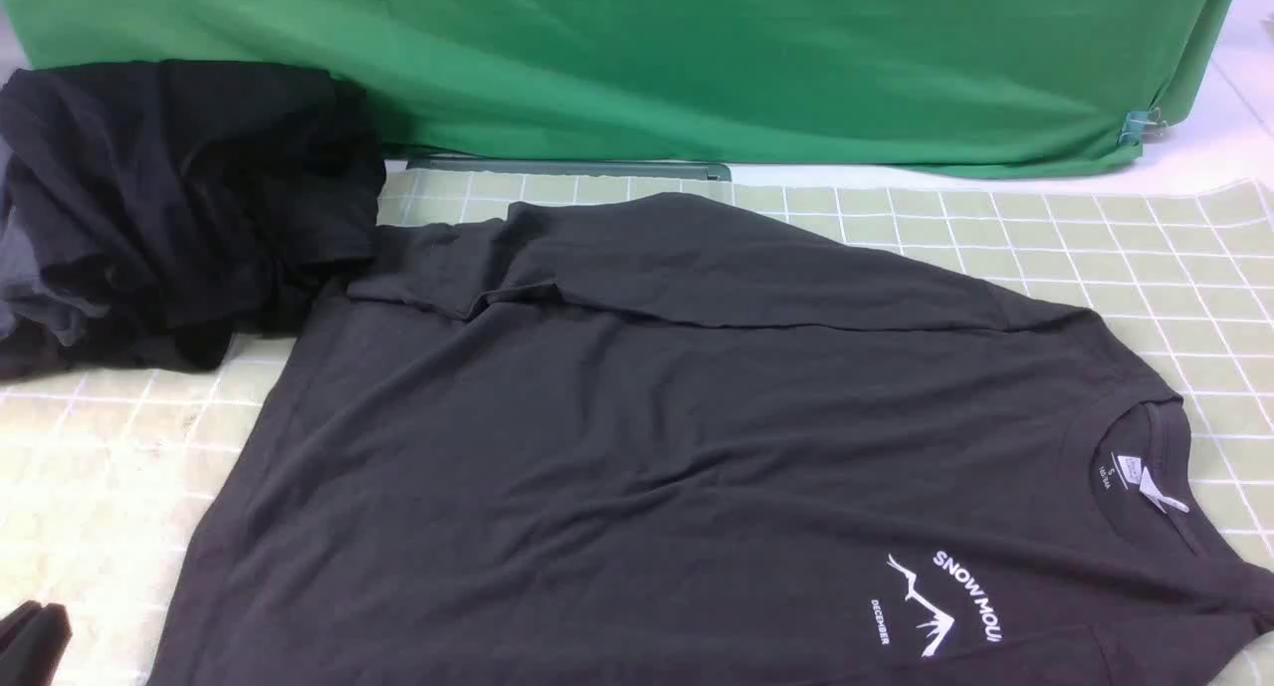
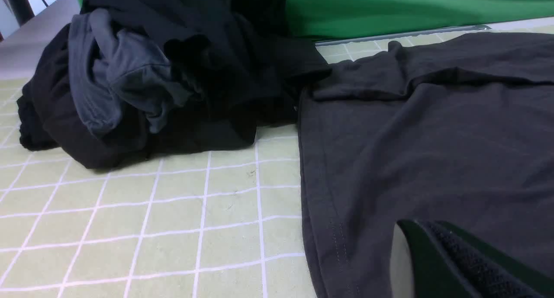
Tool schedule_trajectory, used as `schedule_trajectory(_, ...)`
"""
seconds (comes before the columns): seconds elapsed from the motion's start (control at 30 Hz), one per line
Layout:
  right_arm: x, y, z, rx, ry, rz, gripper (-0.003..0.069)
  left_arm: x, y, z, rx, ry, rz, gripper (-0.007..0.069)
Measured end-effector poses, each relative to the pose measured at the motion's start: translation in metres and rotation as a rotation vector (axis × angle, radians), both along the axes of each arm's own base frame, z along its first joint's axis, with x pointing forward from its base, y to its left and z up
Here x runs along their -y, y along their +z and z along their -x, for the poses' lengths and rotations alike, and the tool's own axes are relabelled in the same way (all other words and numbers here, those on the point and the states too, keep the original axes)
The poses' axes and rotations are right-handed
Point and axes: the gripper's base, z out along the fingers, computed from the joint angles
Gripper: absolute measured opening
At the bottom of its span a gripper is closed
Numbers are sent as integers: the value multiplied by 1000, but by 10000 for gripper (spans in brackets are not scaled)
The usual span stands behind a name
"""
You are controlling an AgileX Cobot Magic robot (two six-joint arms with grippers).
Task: Fold a long-sleeved shirt over a green coffee tablecloth.
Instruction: 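Grasp the left edge of the dark T-shirt lying flat on the table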
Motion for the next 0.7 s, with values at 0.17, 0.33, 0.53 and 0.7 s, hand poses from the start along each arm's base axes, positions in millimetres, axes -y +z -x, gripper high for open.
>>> schedule_trajectory(0.17, 0, 0, 0, 0, 0, 0, 246, 0, 0, 0, 0, 0, 0, 21)
schedule_trajectory(0.33, 0, 0, 0, 0, 0, 0, 246, 0, 0, 0, 0, 0, 0, 21)
schedule_trajectory(0.53, 0, 0, 0, 0, 0, 0, 246, 0, 0, 0, 1, 1, -18, 21)
schedule_trajectory(0.7, 0, 0, 0, 0, 0, 0, 246, 1, 11, -1, 110, 6, 155, 21)
